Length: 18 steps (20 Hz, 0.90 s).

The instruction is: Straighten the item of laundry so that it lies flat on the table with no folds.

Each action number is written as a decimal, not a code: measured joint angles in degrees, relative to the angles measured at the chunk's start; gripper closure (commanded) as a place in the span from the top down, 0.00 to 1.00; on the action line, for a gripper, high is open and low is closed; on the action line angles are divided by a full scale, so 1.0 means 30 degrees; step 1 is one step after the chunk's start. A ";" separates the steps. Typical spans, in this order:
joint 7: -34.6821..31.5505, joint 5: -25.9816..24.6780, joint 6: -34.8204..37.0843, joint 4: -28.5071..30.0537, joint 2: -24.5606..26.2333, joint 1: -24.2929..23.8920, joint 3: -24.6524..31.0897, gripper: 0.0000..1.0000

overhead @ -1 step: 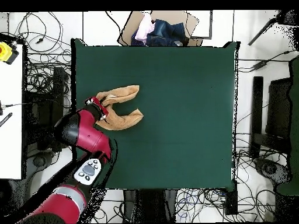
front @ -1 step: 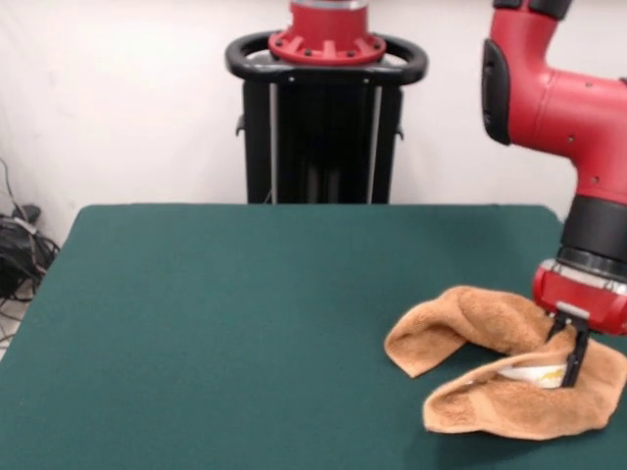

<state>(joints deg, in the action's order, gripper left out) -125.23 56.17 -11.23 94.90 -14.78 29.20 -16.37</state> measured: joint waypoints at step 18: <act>-0.0004 0.0851 0.5286 0.0652 -0.1310 0.2410 -0.2299 0.00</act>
<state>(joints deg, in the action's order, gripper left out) -125.24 58.72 4.62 96.85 -18.71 36.43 -23.27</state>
